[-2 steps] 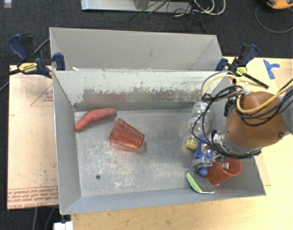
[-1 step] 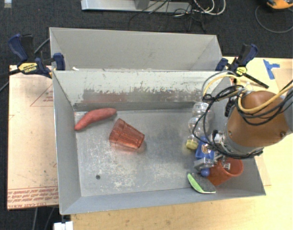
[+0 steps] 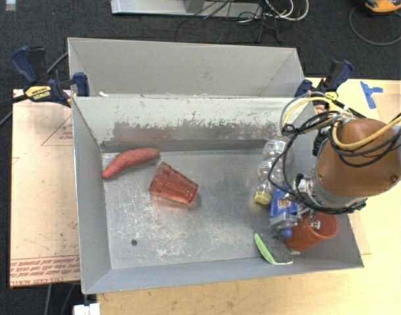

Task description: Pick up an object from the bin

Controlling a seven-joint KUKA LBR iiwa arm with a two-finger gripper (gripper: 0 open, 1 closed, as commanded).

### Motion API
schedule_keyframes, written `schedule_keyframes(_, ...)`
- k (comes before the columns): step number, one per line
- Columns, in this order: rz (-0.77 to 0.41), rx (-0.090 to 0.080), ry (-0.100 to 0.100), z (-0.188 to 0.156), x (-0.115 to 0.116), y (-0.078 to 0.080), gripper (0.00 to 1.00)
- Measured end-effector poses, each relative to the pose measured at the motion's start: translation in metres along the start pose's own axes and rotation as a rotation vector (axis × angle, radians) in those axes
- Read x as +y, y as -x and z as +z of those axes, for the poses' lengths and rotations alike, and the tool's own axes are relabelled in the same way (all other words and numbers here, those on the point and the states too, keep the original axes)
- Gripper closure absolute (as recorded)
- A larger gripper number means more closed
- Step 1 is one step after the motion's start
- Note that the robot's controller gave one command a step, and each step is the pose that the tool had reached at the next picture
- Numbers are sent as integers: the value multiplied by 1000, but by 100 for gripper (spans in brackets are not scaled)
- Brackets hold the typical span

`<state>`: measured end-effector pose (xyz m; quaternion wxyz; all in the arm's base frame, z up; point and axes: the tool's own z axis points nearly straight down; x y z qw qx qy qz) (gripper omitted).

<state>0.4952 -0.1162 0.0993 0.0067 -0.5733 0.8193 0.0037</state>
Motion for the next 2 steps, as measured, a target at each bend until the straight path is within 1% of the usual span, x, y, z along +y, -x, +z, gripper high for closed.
schedule_keyframes(1, 2, -2, -5, -19, -2, 1, 100)
schedule_keyframes(2, 2, -2, 1, -40, 0, 1, 100)
